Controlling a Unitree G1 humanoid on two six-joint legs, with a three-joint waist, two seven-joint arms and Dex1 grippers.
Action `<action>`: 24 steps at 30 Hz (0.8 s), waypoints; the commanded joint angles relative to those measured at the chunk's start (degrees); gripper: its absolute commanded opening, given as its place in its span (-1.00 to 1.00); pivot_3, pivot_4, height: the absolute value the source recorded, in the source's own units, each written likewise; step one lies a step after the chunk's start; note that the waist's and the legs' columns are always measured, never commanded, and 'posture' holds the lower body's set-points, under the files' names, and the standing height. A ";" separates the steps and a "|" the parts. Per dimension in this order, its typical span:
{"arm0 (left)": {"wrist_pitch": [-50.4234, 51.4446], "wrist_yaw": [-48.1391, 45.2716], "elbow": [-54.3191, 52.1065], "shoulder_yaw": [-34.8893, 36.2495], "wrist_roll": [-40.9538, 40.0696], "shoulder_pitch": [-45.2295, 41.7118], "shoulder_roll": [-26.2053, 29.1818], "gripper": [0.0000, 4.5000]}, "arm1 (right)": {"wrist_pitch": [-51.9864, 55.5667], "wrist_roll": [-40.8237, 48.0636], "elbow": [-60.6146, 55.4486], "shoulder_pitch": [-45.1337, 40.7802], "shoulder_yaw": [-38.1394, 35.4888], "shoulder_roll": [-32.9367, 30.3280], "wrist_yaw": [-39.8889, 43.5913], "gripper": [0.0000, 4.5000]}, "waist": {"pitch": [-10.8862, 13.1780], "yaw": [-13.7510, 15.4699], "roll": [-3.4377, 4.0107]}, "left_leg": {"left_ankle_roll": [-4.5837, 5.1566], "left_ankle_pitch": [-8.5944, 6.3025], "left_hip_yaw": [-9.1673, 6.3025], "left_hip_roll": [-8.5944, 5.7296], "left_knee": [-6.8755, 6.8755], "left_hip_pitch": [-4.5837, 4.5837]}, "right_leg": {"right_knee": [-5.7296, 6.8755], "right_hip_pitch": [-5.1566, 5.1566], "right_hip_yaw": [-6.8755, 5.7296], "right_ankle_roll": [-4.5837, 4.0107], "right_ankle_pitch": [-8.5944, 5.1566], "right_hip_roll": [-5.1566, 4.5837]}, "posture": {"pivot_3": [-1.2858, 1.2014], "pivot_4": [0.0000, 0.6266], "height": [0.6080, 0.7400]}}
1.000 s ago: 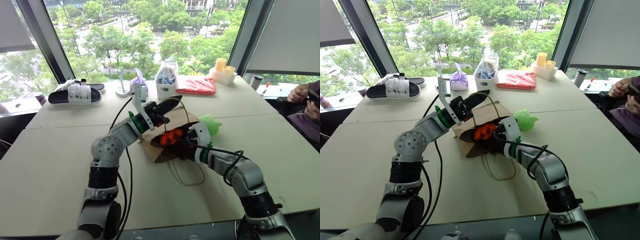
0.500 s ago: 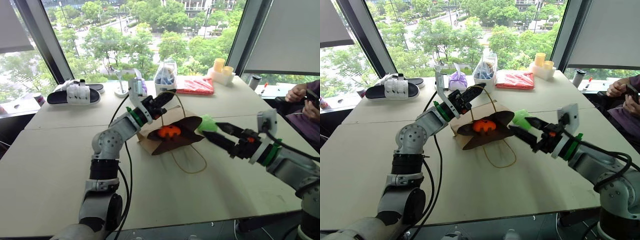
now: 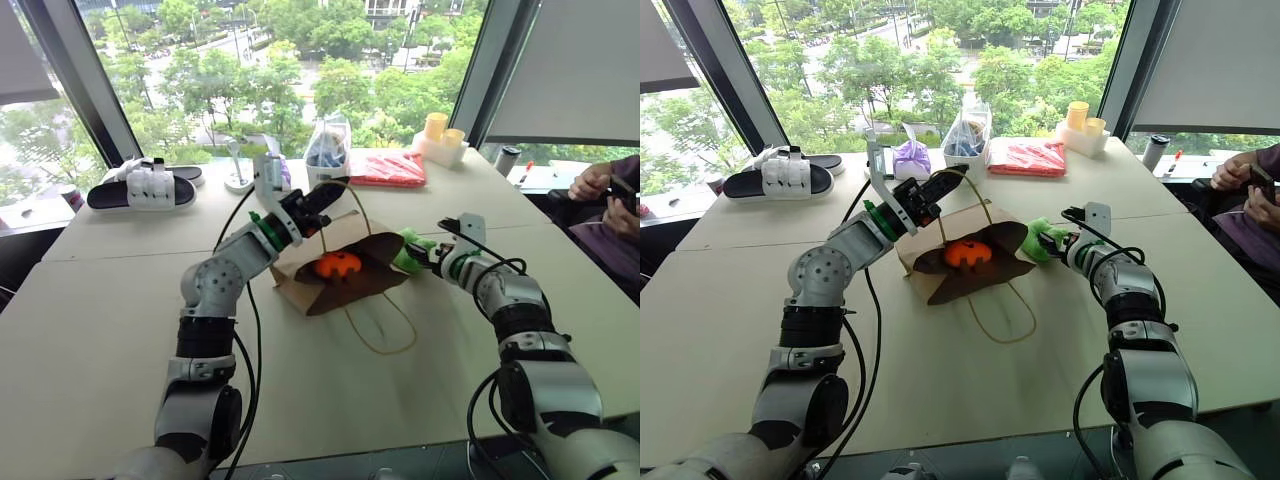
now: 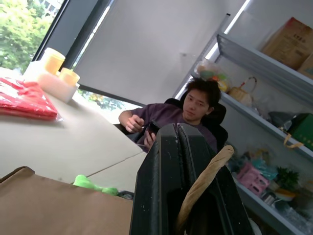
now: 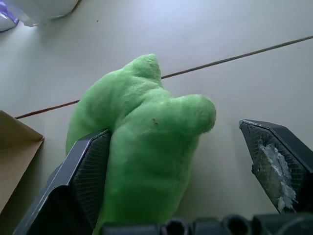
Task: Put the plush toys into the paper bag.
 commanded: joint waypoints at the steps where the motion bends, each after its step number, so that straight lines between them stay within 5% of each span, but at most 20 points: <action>1: -0.61 0.46 -2.75 0.61 -0.33 -0.18 0.48 -1.00 | -3.03 -1.80 3.52 -2.24 -0.53 0.20 1.23 0.39 | 0.00 -0.06 0.00 | 0.00 0.00 -0.01 0.00 0.00 0.00 | -0.01 0.00 0.00 0.00 0.00 0.00 | 0.03 -0.52 1.00; 7: -0.73 0.86 -2.05 1.00 -0.84 -0.56 0.05 -1.00 | -3.83 -1.53 4.56 -3.00 -2.11 1.24 1.73 -0.93 | 0.00 -0.29 0.00 | -0.10 0.06 -0.02 0.01 0.02 0.03 | -0.01 0.00 -0.01 0.00 0.00 0.02 | 0.03 -0.52 1.00; 12: -1.42 2.54 0.01 2.57 -2.13 -2.41 -2.33 -1.00 | -0.44 1.67 -5.79 0.13 -7.81 -1.89 -2.26 -0.97 | 0.00 0.14 0.00 | -0.10 0.06 -0.02 0.01 0.06 0.04 | 0.03 0.00 -0.01 0.00 0.00 0.02 | 0.03 -0.52 1.00; 19: -3.31 3.38 3.97 4.26 -2.91 -5.95 -4.85 -1.00 | 32.86 18.16 -60.95 20.51 -17.50 -6.31 -8.14 -0.97 | 0.00 0.37 0.00 | -0.03 0.02 -0.20 -0.04 0.03 -0.12 | 0.02 -0.04 -0.04 0.01 0.00 0.01 | 0.03 -0.52 1.00; 24: -2.94 2.22 5.97 4.63 -4.15 -7.95 -5.99 -1.00 | 52.96 32.01 -81.72 25.95 -23.85 -6.40 -11.76 -0.97 | 0.00 -0.01 0.00 | 0.37 -0.21 -0.09 0.02 0.07 -0.03 | 0.00 -0.02 -0.05 0.01 -0.01 0.02 | 0.03 -0.52 1.00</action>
